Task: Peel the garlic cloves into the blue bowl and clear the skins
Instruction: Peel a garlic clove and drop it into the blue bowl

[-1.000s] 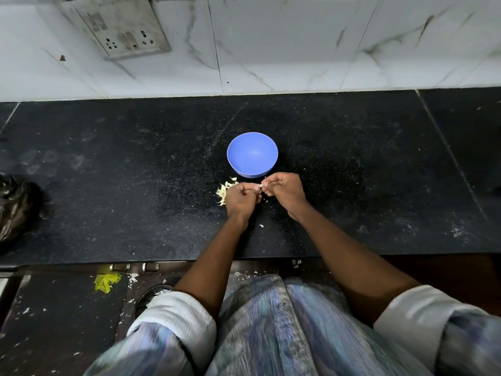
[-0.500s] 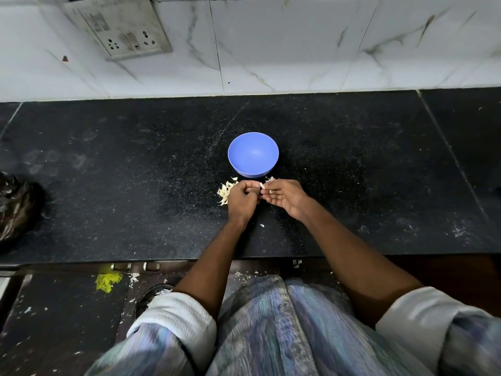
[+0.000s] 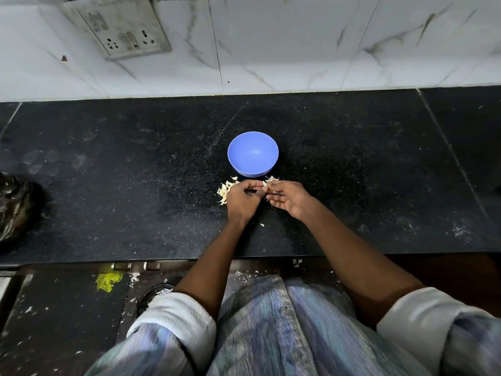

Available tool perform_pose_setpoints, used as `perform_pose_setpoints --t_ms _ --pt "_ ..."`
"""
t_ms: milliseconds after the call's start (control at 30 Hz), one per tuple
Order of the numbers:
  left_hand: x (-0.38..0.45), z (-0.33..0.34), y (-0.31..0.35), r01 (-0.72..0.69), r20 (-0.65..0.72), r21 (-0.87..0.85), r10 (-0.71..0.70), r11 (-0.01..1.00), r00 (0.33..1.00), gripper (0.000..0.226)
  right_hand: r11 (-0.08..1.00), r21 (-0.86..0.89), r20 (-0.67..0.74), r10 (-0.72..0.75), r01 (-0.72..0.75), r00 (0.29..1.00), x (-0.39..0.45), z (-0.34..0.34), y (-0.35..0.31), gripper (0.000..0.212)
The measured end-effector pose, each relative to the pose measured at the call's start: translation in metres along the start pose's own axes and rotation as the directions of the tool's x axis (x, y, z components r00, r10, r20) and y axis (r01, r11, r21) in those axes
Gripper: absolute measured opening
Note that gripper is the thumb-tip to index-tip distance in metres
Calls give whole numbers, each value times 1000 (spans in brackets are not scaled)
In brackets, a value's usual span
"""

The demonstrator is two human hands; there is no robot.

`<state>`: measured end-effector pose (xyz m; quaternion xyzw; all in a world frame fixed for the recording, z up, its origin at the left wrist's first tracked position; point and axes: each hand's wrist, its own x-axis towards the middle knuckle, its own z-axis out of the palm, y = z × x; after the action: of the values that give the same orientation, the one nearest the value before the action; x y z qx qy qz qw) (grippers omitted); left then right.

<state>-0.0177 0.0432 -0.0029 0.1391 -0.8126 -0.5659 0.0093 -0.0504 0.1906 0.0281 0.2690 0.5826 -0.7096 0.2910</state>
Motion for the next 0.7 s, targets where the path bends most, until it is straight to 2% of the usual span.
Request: perform_pose_setpoints --t_ms 167,233,333,400,500,600,700 --pt "-1 -1 -2 -60 -50 89 65 994 997 10 992 -123 24 -18 21 1000 3 -4 0 12" --pt "-2 -1 -1 -76 -24 142 80 987 997 16 977 -203 19 -64 66 998 4 -5 -1 16" --pt "-4 -1 2 -185 4 263 190 947 982 26 940 -318 25 -125 127 992 4 -4 0 24" --pt "-4 -1 2 -215 -1 301 226 929 974 30 926 -343 21 -157 155 987 5 -3 -1 19" --pt "-2 -2 3 -205 -29 209 216 956 976 30 962 -255 30 -94 98 995 6 -1 -4 16" --pt "-1 -2 6 -88 -54 16 89 996 995 25 993 -122 88 19 -8 996 5 -2 -7 19" --pt "2 -3 3 -32 -46 -90 28 995 999 19 998 -62 114 15 -8 993 7 -4 -7 21"
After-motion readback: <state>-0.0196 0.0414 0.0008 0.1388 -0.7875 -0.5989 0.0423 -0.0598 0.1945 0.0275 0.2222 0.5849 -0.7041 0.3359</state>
